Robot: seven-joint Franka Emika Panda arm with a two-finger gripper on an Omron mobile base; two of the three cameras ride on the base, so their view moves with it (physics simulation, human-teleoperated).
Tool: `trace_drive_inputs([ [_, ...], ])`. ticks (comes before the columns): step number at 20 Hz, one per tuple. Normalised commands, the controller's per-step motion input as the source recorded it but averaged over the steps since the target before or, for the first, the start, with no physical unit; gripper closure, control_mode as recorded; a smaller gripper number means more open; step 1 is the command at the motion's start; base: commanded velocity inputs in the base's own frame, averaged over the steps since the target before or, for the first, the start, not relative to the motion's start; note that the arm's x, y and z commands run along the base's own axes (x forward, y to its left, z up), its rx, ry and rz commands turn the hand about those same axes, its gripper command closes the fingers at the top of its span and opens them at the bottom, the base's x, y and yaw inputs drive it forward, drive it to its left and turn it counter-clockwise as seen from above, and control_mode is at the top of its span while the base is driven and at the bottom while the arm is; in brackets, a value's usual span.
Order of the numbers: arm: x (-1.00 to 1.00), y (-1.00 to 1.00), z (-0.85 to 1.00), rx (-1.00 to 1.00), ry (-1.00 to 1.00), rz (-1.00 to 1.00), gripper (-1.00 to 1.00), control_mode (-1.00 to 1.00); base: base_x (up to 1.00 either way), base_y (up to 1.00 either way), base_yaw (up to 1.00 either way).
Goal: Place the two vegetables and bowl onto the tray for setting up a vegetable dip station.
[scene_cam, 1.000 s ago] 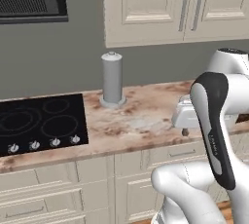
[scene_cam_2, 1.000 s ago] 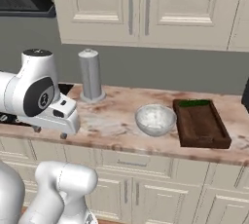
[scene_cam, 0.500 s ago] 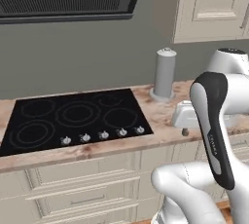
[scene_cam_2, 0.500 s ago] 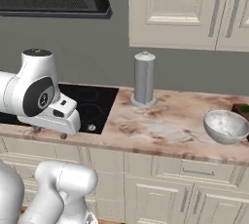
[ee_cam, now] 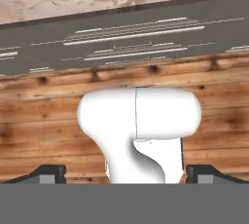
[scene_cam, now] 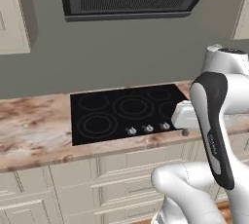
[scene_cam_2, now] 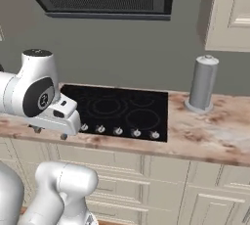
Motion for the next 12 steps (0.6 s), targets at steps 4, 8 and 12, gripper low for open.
trace_drive_inputs([
  [4, 0.00, 0.00, 0.00, 0.00, 0.00, 0.00, -1.00, 1.00, -0.02, 1.00, 0.00],
  [8, 0.00, 0.00, 0.00, 0.00, 0.00, 0.00, -1.00, 1.00, -0.02, 1.00, 0.00],
  [12, 0.00, 0.00, 0.00, 0.00, 0.00, 0.00, -1.00, 1.00, 0.00, 1.00, 0.00],
])
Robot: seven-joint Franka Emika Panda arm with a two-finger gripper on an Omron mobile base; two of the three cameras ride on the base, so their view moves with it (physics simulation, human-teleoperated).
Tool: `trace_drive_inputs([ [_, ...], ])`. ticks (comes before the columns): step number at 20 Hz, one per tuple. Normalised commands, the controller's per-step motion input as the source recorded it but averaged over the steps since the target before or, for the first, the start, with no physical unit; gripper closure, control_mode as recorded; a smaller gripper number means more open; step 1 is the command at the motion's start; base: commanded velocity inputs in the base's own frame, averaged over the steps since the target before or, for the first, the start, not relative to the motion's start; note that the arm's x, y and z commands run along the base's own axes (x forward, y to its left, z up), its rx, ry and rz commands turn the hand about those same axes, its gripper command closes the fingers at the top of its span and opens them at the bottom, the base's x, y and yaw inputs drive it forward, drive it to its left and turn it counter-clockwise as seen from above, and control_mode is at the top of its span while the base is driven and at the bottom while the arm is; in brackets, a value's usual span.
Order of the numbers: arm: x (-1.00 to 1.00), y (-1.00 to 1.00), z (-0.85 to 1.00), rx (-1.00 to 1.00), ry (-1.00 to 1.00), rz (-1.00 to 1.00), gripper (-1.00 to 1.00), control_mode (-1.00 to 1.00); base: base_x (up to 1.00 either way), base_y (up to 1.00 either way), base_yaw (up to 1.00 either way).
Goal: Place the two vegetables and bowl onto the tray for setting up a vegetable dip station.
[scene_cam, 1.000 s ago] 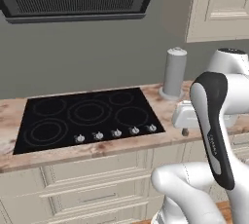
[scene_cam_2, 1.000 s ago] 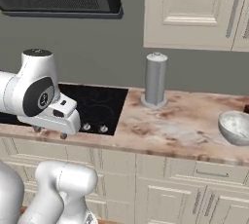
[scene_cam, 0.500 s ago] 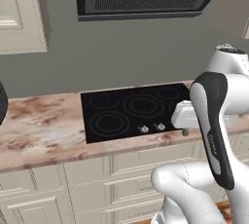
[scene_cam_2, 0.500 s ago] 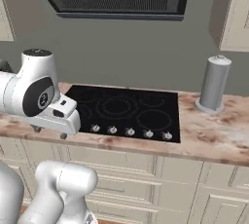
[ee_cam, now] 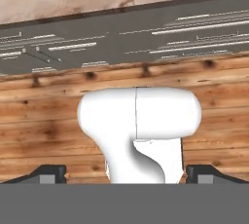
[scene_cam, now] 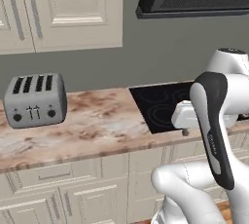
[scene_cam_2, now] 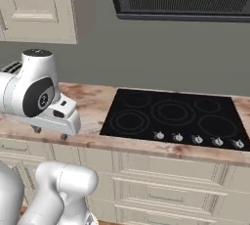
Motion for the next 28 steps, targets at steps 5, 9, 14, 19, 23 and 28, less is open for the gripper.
trace_drive_inputs([
  [5, 0.00, 0.00, 0.00, 0.00, 0.00, 0.00, -1.00, 1.00, 0.00, 1.00, 0.00],
  [9, 0.00, 0.00, 0.00, 0.00, 0.00, 0.00, -1.00, 1.00, 0.00, 0.95, 0.00],
  [14, 0.00, 0.00, 0.00, 0.00, 0.00, 0.00, -1.00, 1.00, 0.00, 0.91, 0.00],
  [19, 0.00, 0.00, 0.00, 0.00, 0.00, 0.00, -1.00, 1.00, 0.00, 0.85, 0.00],
  [23, 0.00, 0.00, 0.00, 0.00, 0.00, 0.00, -1.00, 1.00, 0.05, 0.82, 0.01],
  [28, 0.00, 0.00, 0.00, 0.00, 0.00, 0.00, -1.00, 1.00, 0.20, 0.62, 0.03],
])
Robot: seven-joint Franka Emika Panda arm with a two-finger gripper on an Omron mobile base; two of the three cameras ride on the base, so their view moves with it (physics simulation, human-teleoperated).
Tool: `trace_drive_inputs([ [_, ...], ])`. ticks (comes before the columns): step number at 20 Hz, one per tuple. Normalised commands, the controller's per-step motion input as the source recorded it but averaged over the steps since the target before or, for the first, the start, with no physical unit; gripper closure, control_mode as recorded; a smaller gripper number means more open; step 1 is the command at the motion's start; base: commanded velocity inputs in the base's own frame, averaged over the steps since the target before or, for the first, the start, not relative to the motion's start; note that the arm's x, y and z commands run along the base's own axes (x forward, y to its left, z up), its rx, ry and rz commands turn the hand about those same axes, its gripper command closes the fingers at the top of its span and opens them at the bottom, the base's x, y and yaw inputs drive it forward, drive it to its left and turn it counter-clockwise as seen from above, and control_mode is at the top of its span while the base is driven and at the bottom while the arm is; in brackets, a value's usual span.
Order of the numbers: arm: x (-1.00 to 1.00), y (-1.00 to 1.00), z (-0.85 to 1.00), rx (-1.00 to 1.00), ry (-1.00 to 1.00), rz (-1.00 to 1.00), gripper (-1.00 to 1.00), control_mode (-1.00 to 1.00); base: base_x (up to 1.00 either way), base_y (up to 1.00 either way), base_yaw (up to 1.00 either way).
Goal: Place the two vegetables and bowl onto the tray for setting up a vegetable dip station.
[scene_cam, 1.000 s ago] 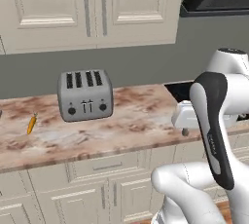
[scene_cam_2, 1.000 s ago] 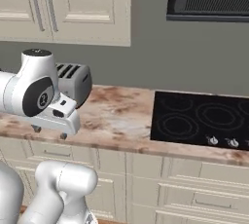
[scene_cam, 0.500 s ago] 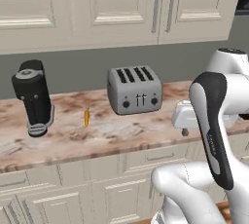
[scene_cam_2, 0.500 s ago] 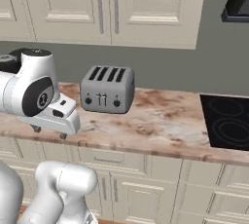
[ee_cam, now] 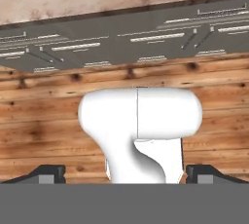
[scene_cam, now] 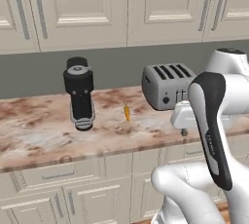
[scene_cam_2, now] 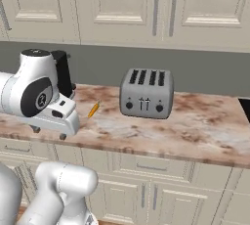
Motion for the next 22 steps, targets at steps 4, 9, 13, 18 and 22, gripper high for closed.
trace_drive_inputs([
  [4, 0.00, 0.00, 0.00, 0.00, 0.00, 0.00, -1.00, 1.00, 0.39, 0.21, 0.03],
  [9, 0.00, 0.00, 0.00, 0.00, 0.00, 0.00, -1.00, 1.00, 0.35, 0.00, 0.02],
  [13, 0.00, 0.00, 0.00, 0.00, 0.00, 0.00, -1.00, 1.00, 0.29, 0.03, 0.00],
  [18, 0.00, 0.00, 0.00, 0.00, 0.00, 0.00, -1.00, 1.00, 0.31, 0.05, 0.00],
  [22, 0.00, 0.00, 0.00, 0.00, 0.00, 0.00, -1.00, 1.00, 0.31, 0.06, 0.00],
])
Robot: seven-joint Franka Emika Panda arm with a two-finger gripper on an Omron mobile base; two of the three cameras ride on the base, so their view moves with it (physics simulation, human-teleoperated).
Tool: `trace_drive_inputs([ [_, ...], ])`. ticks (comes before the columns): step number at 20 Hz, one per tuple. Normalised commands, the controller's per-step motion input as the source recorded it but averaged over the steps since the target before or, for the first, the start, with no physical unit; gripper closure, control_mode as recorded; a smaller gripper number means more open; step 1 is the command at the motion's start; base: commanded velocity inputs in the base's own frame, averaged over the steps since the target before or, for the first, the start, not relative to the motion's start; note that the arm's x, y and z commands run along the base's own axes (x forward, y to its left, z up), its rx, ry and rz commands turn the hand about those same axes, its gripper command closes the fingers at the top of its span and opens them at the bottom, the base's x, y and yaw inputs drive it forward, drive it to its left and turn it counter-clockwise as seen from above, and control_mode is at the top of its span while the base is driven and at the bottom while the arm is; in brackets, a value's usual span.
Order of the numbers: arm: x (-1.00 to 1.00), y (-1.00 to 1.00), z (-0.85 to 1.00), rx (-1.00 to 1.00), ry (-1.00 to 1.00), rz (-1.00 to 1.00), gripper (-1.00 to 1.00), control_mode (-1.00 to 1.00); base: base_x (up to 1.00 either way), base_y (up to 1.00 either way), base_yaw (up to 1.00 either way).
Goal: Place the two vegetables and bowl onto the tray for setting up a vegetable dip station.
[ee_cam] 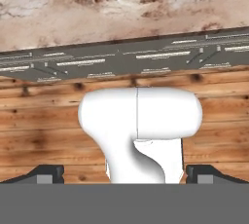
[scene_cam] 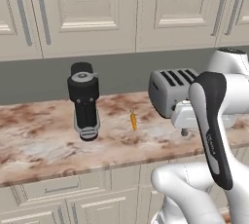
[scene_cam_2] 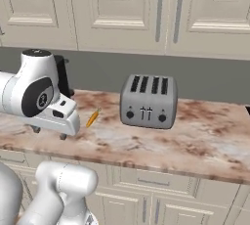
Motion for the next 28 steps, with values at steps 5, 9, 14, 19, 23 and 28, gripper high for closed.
trace_drive_inputs([
  [5, 0.00, 0.00, 0.00, 0.00, 0.00, 0.00, -1.00, 1.00, 0.32, 0.17, 0.00],
  [9, 0.00, 0.00, 0.00, 0.00, 0.00, 0.00, -1.00, 1.00, 0.25, 0.36, 0.00],
  [14, 0.00, 0.00, 0.00, 0.00, 0.00, 0.00, -1.00, 1.00, 0.27, 0.34, 0.00],
  [19, 0.00, 0.00, 0.00, 0.00, 0.00, 0.00, -1.00, 1.00, 0.27, 0.34, 0.00],
  [23, 0.00, 0.00, 0.00, 0.00, 0.00, 0.00, -1.00, 1.00, 0.33, 0.13, 0.00],
  [28, 0.00, 0.00, 0.00, 0.00, 0.00, 0.00, -1.00, 1.00, 0.38, 0.11, 0.00],
])
